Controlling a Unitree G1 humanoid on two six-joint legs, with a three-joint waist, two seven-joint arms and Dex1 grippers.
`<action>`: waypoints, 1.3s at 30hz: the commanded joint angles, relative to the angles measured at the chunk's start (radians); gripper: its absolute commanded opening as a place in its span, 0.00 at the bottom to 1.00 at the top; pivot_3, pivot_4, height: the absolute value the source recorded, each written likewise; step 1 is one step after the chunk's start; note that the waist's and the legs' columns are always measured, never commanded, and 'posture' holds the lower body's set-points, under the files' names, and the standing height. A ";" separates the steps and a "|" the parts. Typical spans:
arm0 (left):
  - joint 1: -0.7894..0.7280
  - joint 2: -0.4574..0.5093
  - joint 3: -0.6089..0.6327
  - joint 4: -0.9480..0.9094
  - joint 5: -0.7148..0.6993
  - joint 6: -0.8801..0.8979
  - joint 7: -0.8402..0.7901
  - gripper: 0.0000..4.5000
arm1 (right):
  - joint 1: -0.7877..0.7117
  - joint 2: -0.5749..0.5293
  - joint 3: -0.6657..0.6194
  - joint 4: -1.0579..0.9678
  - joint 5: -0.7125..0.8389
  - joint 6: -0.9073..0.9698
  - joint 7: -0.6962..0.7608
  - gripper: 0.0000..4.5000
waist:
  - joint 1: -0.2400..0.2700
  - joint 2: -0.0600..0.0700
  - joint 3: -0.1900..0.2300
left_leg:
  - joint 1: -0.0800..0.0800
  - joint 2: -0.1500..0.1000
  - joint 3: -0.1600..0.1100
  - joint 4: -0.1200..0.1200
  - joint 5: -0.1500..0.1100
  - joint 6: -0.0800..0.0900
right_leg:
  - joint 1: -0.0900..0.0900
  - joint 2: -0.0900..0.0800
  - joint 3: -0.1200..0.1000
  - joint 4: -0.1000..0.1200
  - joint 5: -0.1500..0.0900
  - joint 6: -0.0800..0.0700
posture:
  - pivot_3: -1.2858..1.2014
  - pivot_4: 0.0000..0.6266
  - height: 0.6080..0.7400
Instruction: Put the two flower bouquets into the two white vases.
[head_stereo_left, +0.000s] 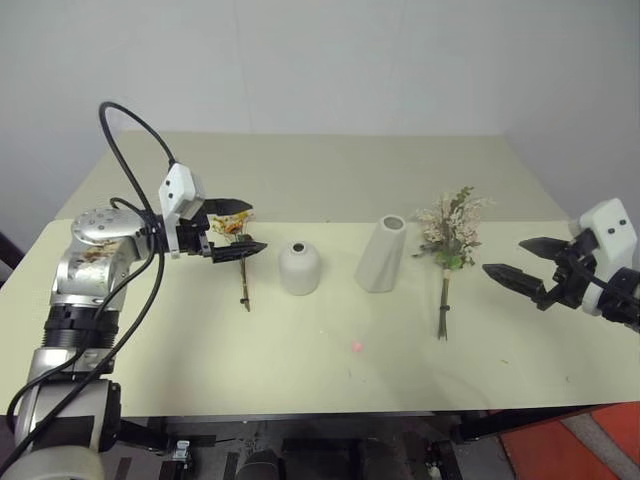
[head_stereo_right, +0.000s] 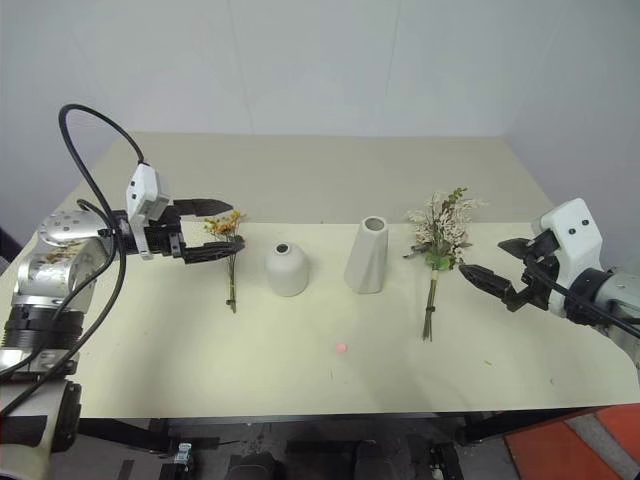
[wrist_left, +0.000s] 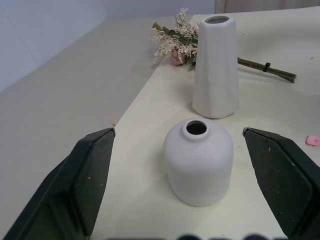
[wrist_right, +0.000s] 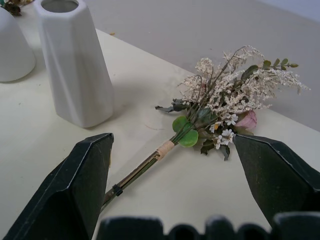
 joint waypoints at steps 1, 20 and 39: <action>0.024 0.023 0.045 -0.069 -0.040 0.023 0.006 0.99 | -0.018 -0.001 -0.011 0.002 -0.010 -0.033 0.013 1.00 | 0.000 0.000 0.000 | 0.000 0.000 0.000 0.000 0.000 0.000 | 0.000 0.000 0.000 0.000 0.000 0.000 | 0.52 0.24 1.00; -0.012 0.005 0.027 -0.159 -0.145 0.074 -0.069 0.99 | -0.562 0.143 0.253 0.264 -0.063 0.745 -0.310 1.00 | -0.002 0.000 0.000 | -0.005 0.000 0.000 0.001 0.000 0.000 | -0.006 0.000 0.000 0.002 0.001 -0.002 | 0.52 0.24 1.00; -0.022 -0.022 0.015 -0.143 -0.133 0.057 -0.089 1.00 | -0.754 0.377 0.358 0.710 -0.309 0.610 -0.436 0.64 | -0.009 0.001 0.000 | -0.017 -0.001 0.000 0.001 0.000 0.000 | -0.017 0.000 -0.001 0.003 0.002 -0.001 | 0.52 0.24 1.00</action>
